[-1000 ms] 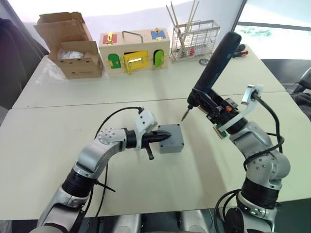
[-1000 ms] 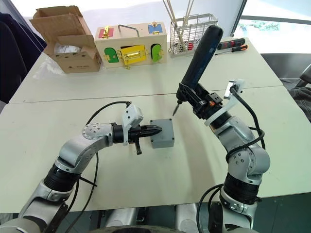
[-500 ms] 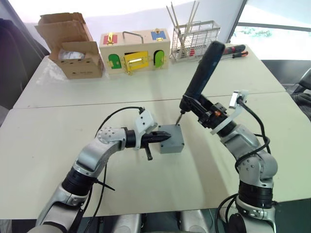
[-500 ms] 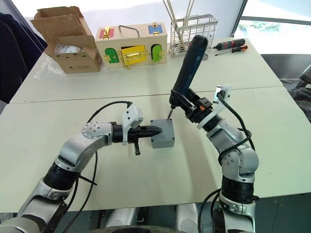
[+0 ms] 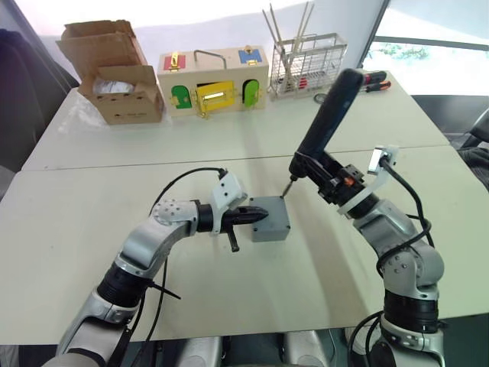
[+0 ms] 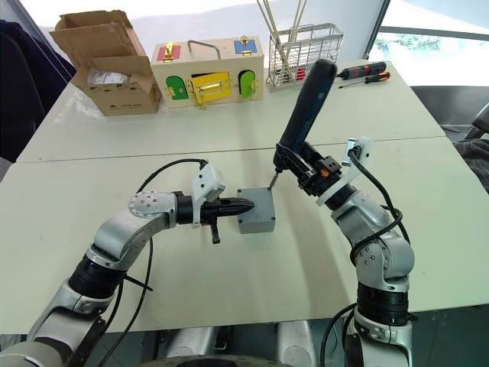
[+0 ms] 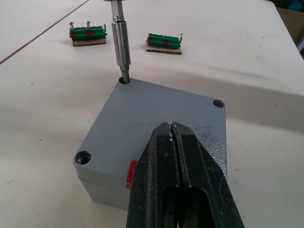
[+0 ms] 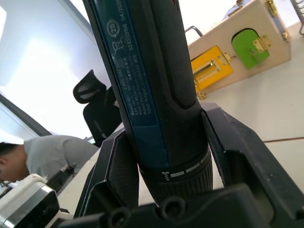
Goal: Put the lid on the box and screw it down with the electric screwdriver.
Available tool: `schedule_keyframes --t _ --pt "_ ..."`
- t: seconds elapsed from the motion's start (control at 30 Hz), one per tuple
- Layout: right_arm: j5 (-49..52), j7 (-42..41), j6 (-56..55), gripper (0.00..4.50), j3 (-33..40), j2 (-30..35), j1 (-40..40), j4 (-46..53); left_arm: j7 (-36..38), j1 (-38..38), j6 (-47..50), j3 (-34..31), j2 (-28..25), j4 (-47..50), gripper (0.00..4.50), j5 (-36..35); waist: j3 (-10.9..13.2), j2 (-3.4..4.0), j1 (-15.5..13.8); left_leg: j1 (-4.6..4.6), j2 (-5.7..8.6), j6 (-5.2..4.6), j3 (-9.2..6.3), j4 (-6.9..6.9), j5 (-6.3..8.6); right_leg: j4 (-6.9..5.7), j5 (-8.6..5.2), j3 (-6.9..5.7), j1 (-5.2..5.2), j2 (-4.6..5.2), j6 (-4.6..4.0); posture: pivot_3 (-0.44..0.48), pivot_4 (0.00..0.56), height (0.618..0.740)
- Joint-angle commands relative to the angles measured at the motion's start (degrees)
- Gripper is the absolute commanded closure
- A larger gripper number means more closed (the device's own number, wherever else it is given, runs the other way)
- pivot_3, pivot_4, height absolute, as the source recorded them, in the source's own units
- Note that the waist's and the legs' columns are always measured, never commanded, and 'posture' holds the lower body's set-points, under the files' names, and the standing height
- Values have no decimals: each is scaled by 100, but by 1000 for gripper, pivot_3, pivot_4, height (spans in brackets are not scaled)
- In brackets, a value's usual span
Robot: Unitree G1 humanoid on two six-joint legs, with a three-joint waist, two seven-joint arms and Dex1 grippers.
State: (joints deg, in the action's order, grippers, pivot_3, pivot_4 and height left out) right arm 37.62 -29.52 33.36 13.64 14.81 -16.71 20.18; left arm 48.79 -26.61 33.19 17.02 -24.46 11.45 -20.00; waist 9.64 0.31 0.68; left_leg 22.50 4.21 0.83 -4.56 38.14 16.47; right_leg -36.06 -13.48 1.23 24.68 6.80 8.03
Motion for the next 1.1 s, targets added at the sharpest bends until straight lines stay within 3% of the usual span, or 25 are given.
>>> schedule_keyframes --t 0.03,0.53,1.1 --pt "29 -4 -111 2750 -89 106 58 190 18 -5 -12 12 5 -19 4500 60 0 -1 -3 -1 0 -1 0 0 0 0 0 0 -1 0 0 0 150 734" --pt "-1058 -474 -973 2750 -1519 431 293 -51 63 112 -30 120 12 -34 4500 205 -26 -22 8 -13 1 -5 0 -1 3 3 -1 -2 -11 -2 0 0 150 734" --pt "-1541 -604 -1730 2750 -1716 384 628 -757 54 172 14 104 55 48 4500 288 -120 -55 -2 -62 -4 -53 -1 -11 33 22 -3 -4 -66 -5 1 0 150 734"
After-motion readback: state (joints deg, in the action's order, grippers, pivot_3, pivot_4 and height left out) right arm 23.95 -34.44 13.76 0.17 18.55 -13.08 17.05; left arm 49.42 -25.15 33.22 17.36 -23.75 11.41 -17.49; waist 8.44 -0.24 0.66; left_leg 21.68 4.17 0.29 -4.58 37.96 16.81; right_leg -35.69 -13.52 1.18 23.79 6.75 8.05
